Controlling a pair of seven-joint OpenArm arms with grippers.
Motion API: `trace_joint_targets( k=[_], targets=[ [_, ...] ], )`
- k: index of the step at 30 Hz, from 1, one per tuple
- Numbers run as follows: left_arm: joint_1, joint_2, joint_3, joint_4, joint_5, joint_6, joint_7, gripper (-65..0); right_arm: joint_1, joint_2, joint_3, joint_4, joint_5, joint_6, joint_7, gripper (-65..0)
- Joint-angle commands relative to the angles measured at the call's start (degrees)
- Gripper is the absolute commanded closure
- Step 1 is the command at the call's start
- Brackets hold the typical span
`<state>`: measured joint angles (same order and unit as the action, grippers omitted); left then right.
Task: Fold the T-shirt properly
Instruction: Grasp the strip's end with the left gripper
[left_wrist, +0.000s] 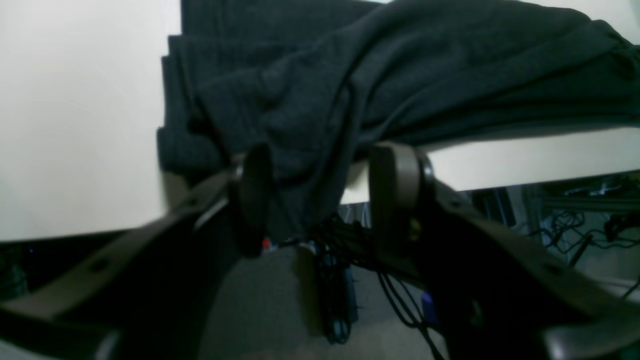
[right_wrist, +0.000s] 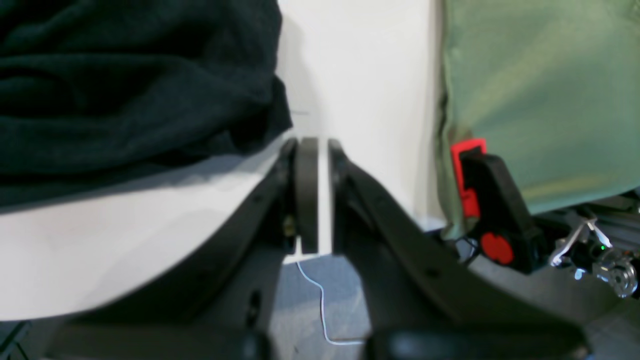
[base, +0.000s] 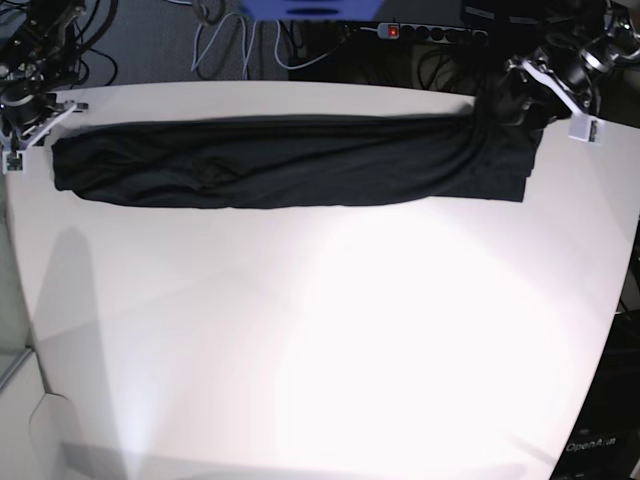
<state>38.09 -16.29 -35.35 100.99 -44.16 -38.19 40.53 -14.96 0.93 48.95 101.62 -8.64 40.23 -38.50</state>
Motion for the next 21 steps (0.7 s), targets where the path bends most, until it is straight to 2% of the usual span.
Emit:
trace_joint_targets(
  k=[1, 8, 17, 21],
  targets=[
    [0.29, -0.28, -1.35, 0.77, -1.33, -0.53, -1.02, -31.1, -0.03, 0.79, 0.24, 0.93, 0.25, -0.23, 0.92, -4.4],
    [-1.38, 2.36, -7.15, -0.02, -0.81, -0.35, -1.02, -31.2, -0.12, 0.79, 0.24, 0.93, 0.25, -0.23, 0.92, -4.4],
    [-5.25, 2.18, -6.98, -7.50, -0.63, -0.35, -0.93, -31.2, -0.29, 0.70, 0.24, 0.93, 0.25, -0.23, 0.92, -4.4],
    [-6.57, 2.45, -6.27, -7.67, 2.62, -0.35, -0.93, -31.2, -0.29, 0.70, 0.33, 0.93, 0.25, -0.23, 0.92, -4.4]
  ],
)
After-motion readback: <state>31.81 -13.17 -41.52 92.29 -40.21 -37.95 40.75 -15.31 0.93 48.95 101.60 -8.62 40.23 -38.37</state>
